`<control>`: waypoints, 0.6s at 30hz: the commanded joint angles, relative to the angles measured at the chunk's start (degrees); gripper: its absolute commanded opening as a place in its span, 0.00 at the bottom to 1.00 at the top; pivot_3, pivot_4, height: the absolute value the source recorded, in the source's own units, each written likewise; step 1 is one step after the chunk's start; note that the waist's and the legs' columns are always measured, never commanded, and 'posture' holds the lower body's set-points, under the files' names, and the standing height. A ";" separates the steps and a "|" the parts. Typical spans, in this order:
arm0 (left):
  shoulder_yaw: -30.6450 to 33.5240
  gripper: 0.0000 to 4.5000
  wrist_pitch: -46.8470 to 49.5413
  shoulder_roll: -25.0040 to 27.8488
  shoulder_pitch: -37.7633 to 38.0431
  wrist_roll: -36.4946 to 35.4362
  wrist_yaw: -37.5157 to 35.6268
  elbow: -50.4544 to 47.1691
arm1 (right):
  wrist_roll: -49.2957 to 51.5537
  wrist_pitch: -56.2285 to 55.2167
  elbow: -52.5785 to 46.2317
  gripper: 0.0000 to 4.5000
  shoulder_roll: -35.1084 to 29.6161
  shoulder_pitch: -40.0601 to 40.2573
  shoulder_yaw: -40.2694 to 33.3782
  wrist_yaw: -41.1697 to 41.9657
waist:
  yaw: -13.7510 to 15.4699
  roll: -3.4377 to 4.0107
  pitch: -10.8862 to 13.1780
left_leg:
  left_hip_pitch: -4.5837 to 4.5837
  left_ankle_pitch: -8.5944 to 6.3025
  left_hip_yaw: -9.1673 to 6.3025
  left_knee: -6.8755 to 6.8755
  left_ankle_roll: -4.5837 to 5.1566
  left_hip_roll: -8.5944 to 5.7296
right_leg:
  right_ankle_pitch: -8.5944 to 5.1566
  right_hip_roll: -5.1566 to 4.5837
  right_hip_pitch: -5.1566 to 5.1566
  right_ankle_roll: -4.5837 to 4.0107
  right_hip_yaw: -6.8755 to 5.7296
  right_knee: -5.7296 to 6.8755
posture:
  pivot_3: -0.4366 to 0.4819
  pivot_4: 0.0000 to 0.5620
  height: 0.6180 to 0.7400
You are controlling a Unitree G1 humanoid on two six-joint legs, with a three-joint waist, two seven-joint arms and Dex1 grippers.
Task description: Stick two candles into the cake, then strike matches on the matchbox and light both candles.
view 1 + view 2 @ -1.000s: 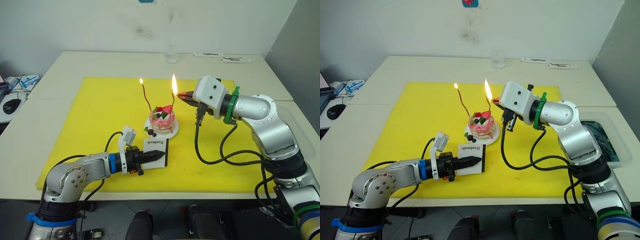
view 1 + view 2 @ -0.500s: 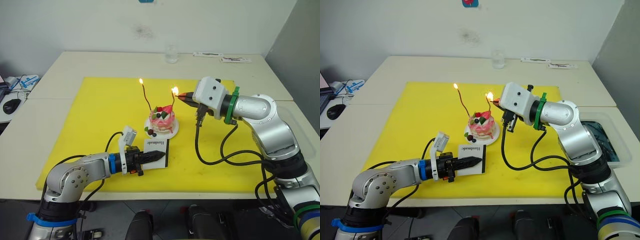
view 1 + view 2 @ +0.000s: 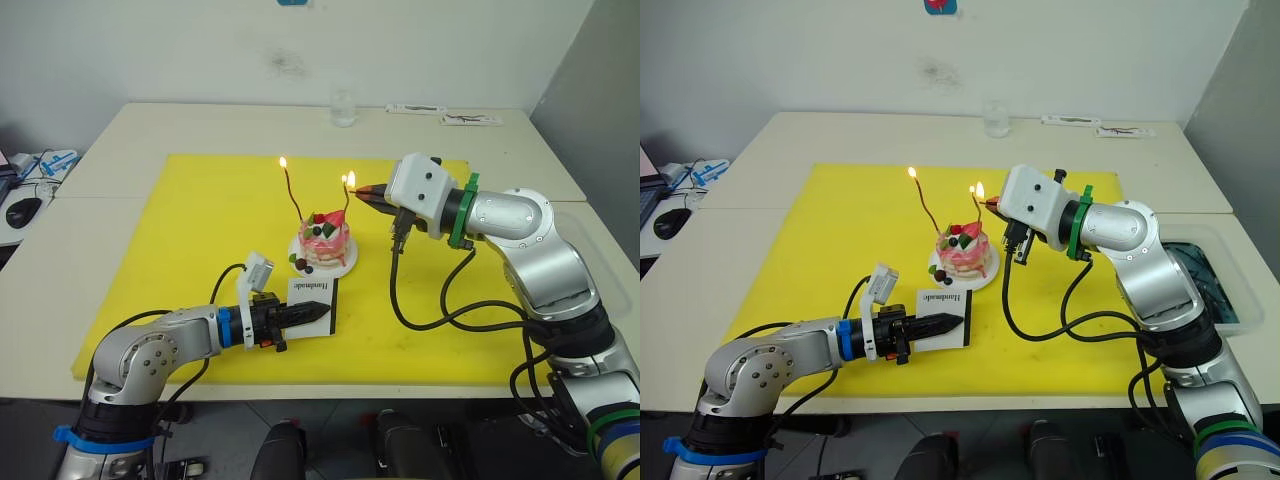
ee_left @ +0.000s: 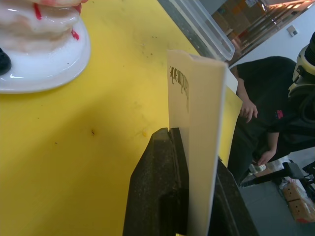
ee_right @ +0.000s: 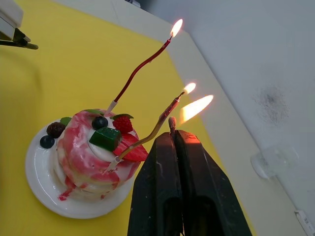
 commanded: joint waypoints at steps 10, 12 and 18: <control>-0.63 0.00 -1.03 -0.97 -1.93 0.54 -0.92 0.35 | 0.88 0.23 -3.60 0.01 -1.69 -1.22 -3.41 0.07 | 0.01 0.00 0.00 | 0.00 0.00 0.00 0.00 0.00 0.00 | 0.00 0.00 0.00 0.00 -0.01 0.00 | 0.48 0.27 1.00; -0.71 0.00 -0.97 -1.34 -2.58 0.55 -0.88 0.84 | 1.32 1.26 -4.55 0.01 -2.45 -0.61 -4.75 -0.15 | 0.01 0.00 0.00 | 0.00 0.00 0.00 0.00 0.00 0.00 | 0.00 0.00 0.00 0.00 0.00 0.00 | 0.48 0.27 1.00; -1.17 0.00 -0.35 -2.12 -3.16 -0.01 -1.11 0.90 | 2.59 5.88 -10.24 0.01 -6.26 5.29 -9.56 -1.09 | 0.28 0.00 0.00 | -0.01 0.00 -0.01 -0.02 0.00 0.00 | -0.01 0.00 0.00 -0.01 -0.01 -0.03 | 0.48 0.27 1.00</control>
